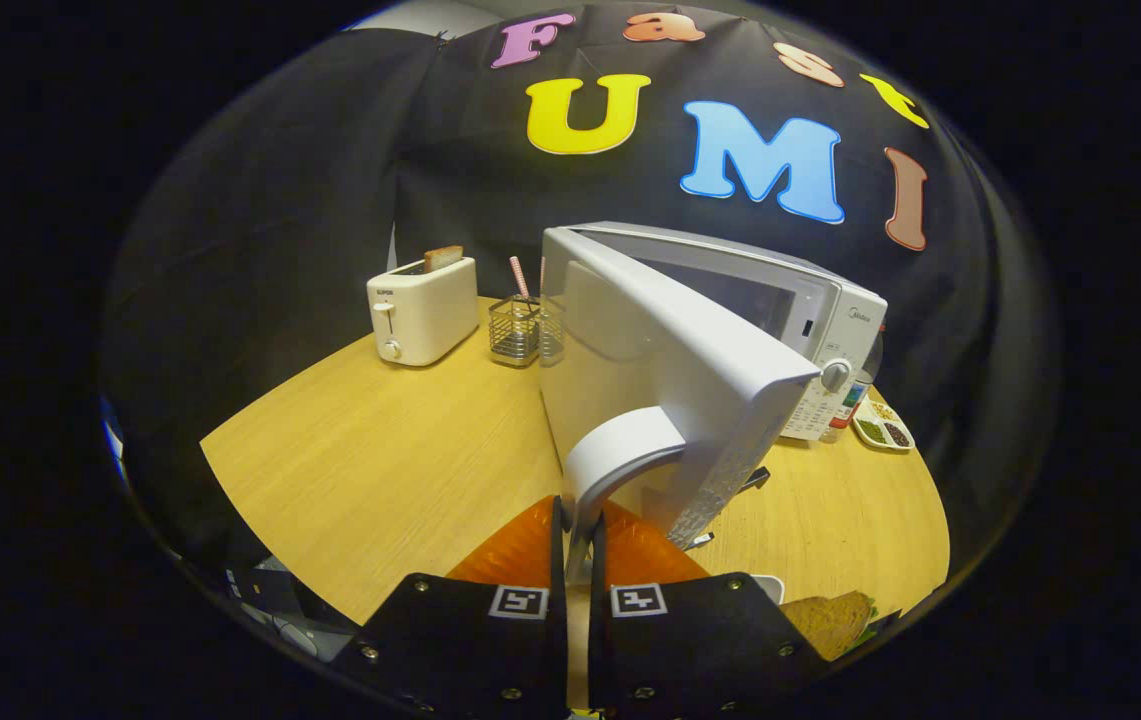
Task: Open the microwave, put the food inside, and close the microwave door.
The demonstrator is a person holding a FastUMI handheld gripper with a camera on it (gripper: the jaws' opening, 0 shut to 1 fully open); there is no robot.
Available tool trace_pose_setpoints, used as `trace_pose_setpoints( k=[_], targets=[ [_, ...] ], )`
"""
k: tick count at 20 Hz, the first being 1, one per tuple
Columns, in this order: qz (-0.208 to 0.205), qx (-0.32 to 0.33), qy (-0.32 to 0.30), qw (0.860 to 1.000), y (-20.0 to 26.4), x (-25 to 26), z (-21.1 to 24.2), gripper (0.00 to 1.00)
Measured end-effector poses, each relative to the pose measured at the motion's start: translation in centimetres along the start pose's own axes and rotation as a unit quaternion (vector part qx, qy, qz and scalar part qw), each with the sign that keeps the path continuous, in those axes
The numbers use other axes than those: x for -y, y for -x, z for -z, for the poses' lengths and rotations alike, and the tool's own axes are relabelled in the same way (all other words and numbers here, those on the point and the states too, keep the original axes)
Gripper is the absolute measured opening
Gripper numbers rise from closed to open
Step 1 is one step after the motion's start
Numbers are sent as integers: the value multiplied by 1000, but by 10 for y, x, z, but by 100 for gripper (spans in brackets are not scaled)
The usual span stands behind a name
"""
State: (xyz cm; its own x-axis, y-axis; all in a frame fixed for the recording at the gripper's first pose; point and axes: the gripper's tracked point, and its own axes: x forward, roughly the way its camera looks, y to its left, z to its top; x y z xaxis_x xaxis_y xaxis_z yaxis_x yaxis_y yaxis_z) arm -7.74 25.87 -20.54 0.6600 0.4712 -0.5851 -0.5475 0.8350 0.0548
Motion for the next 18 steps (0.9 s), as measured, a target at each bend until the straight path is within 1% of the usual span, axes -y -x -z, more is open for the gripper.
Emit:
trace_pose_setpoints(
  k=[3, 5, 7, 9, 10, 11, 12, 14, 16, 18],
  targets=[
    [0, 21, 18, 1000, 11, -31, -7, 11],
    [-10, 35, 27, 999, 16, -53, -11, 11],
    [-33, 43, 28, 998, 24, -78, -13, 12],
    [-71, 50, 26, 996, 35, -106, -13, 13],
    [-86, 56, 27, 994, 44, -117, -15, 41],
    [-95, 67, 26, 993, 52, -122, -20, 52],
    [-101, 77, 24, 992, 59, -124, -22, 67],
    [-102, 95, 14, 990, 74, -119, -31, 76],
    [-89, 111, 3, 990, 85, -103, -39, 76],
    [-61, 128, -6, 990, 99, -75, -46, 76]
  ],
)
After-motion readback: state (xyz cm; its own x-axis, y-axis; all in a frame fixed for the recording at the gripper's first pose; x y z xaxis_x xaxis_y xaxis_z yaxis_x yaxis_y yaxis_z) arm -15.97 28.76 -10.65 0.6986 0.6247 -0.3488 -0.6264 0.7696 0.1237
